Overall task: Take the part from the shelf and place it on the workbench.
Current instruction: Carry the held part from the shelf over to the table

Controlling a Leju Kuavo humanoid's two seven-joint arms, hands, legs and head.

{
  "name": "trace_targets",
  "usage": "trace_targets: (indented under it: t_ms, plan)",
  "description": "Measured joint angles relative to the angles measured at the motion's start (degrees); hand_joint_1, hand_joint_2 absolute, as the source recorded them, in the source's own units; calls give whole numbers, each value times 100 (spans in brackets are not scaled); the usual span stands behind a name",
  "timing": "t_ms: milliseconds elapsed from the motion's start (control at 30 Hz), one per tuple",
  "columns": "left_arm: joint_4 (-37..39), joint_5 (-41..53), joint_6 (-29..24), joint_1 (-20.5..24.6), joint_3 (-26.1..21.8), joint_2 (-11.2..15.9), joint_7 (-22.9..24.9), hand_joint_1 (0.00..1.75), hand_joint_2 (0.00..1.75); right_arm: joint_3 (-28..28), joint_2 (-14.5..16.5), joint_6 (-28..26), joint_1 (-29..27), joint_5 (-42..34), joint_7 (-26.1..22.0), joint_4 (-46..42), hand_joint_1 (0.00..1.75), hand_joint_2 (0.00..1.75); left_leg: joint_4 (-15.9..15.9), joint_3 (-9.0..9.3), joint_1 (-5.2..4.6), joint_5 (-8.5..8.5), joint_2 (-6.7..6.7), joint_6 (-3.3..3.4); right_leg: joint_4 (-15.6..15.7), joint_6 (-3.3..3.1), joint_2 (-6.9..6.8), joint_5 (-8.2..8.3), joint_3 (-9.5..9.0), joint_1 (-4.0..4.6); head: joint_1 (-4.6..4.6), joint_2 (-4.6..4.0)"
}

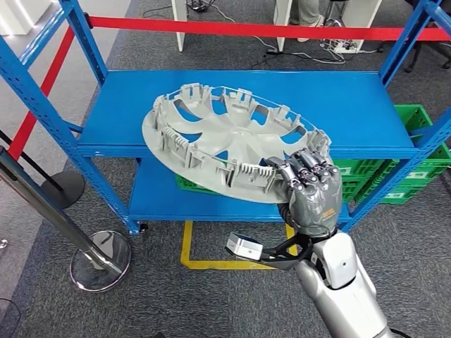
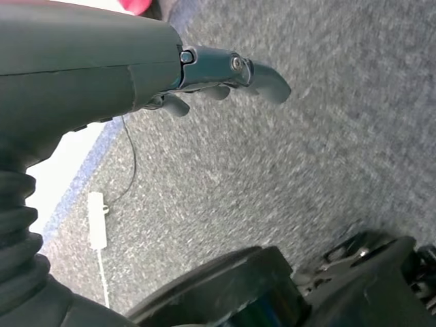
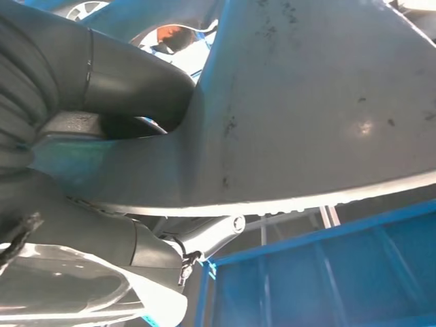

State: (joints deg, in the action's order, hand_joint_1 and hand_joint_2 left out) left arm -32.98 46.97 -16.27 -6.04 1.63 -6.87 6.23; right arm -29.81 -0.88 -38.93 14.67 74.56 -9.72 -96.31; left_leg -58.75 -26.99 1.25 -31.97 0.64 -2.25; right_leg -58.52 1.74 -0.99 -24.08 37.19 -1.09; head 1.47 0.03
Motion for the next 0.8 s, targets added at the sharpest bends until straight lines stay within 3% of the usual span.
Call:
trace_targets:
  t_ms: [67,100,133,200,233,267,300,333,367,400,433,500,533,600,633,700,767,800]
  plan:
    - [19,-4,-1,-31,-2,6,0,0,175,-7,-2,-2,6,-22,36,23,175,175,121,6,-32,-47,5,149,6,86,3,108,51,-4,0,-1]
    - [28,-7,-1,-38,-2,6,0,0,175,-13,-6,-2,7,-40,53,37,175,175,111,-52,-37,2,-4,216,0,119,10,97,81,-16,-1,-1]
    - [35,-10,-1,-39,-4,7,0,0,175,-22,-13,-2,8,-59,67,48,175,175,107,-112,-42,60,-15,289,-72,144,21,-20,136,-27,-9,-1]
    - [41,-17,3,-29,-7,7,2,0,175,-47,-32,-2,9,-111,98,69,175,175,110,-254,-54,186,-37,402,-550,168,47,-541,297,-37,-33,-1]
    - [41,-20,7,-26,-8,6,3,0,175,-63,-42,-2,9,-138,117,83,175,175,107,-329,-74,245,-40,432,-922,171,55,-819,381,-32,-43,-1]
    - [41,-21,11,-24,-8,5,5,0,175,-77,-51,-2,10,-163,136,99,175,175,102,-404,-99,302,-43,448,-1290,167,60,-994,432,-24,-48,-1]
    - [41,-21,14,-21,-8,5,6,0,175,-89,-62,-2,9,-184,154,116,175,175,95,-480,-126,358,-46,461,-1551,152,63,-1028,432,-13,-49,-1]
    - [41,-22,16,-16,-9,5,7,0,175,-98,-72,-2,9,-198,168,134,175,175,88,-553,-154,411,-48,471,-1646,123,66,-934,355,2,-49,-1]
    - [41,-22,17,-9,-9,4,8,0,175,-105,-79,-2,10,-209,179,151,175,175,82,-621,-183,462,-47,477,-1537,76,70,-764,179,23,-49,-1]
    - [41,-22,17,-1,-9,1,8,0,175,-112,-84,-2,11,-218,187,168,175,175,77,-673,-207,509,-44,481,-1239,11,78,-611,-87,53,-48,0]
    - [41,-21,17,8,-9,-9,10,0,175,-120,-87,-2,16,-226,193,179,175,175,72,-715,-231,552,-41,478,-817,-74,86,-566,-412,87,-43,0]
    - [41,-20,16,19,-10,-24,18,0,175,-137,-88,-3,31,-244,205,192,175,175,67,-776,-238,650,-39,447,-37,-176,99,-672,-931,141,-40,1]
    - [41,-20,16,22,-11,-28,22,0,175,-146,-89,-3,40,-253,214,198,175,175,73,-811,-228,708,-41,416,169,-195,101,-728,-1039,161,-44,1]
    - [41,-20,15,25,-15,-22,33,0,175,-158,-92,-4,54,-268,232,214,175,175,89,-870,-207,781,-35,348,310,-198,89,-653,-1022,166,-59,1]
    - [40,-20,14,26,-18,-18,38,0,175,-162,-94,-4,59,-279,242,226,175,175,47,-903,-205,701,-32,313,351,-216,75,-591,-994,152,-59,1]
    - [38,-21,15,32,-23,-5,51,0,175,-167,-96,-4,68,-318,262,255,175,175,-331,-999,-190,255,-30,241,403,-248,44,-484,-903,114,-54,-1]
    - [28,-22,20,41,-27,5,71,0,175,-178,-99,-3,74,-364,285,290,175,175,-1050,-1112,-154,-236,-38,173,357,-264,28,-392,-744,107,-51,-1]
    - [22,-21,25,42,-28,13,83,0,175,-186,-101,-3,76,-382,296,309,175,175,-1349,-1122,-137,-325,-41,144,322,-261,18,-349,-655,106,-51,-1]
